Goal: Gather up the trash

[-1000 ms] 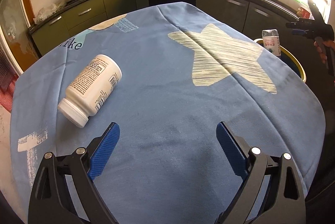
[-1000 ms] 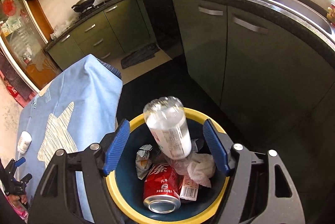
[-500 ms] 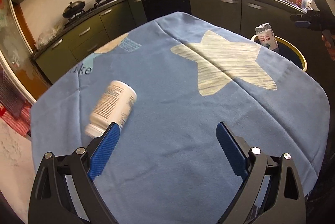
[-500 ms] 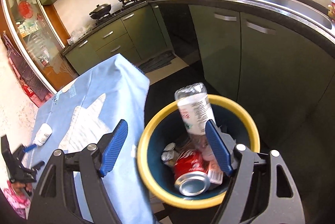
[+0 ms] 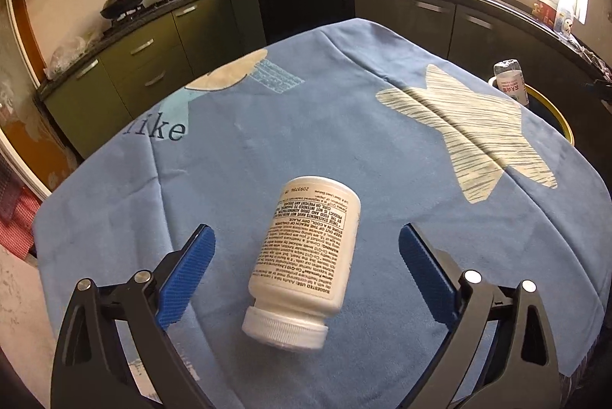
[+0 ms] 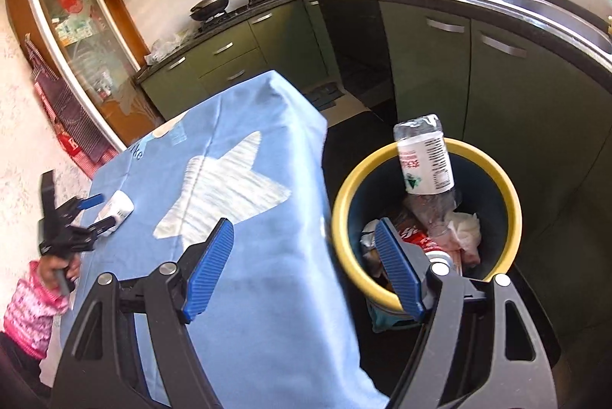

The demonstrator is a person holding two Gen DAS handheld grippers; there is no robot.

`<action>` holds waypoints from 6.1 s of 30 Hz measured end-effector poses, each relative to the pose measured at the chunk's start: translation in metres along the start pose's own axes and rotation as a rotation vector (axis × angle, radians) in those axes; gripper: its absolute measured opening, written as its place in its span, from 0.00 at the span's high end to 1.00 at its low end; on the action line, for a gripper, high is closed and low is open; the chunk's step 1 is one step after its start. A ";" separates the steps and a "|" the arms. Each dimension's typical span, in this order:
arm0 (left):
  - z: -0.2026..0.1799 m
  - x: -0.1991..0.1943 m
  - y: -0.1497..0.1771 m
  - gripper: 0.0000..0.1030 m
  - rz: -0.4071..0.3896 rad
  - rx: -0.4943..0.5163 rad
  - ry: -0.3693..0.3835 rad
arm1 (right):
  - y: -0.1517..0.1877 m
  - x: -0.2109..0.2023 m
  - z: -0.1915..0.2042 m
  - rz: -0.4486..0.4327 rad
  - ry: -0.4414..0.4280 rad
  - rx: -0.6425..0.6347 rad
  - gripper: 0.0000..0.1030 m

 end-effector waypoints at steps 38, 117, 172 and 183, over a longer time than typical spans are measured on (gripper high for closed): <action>-0.253 -0.052 -0.144 0.54 -0.105 0.150 0.296 | 0.009 -0.062 -0.082 -0.124 0.118 0.097 0.29; -0.120 -0.316 0.052 0.05 -0.309 -0.416 -0.425 | 0.057 -0.135 0.076 -0.316 0.078 -0.232 0.07; -0.123 -0.291 0.048 0.05 -0.260 -0.392 -0.384 | 0.059 -0.123 0.064 -0.292 0.087 -0.195 0.07; -0.123 -0.288 0.048 0.05 -0.253 -0.390 -0.378 | 0.059 -0.121 0.063 -0.289 0.092 -0.195 0.07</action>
Point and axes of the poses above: each gripper's, at about its wrist camera, not at the fingertips, and x roughly the way its jaws point, z to its left, y to its underside, the point moved 7 cm from there along x, roughly the way its jaws point, and after that the axes turned 11 degrees about x, right-handed, at the moved point
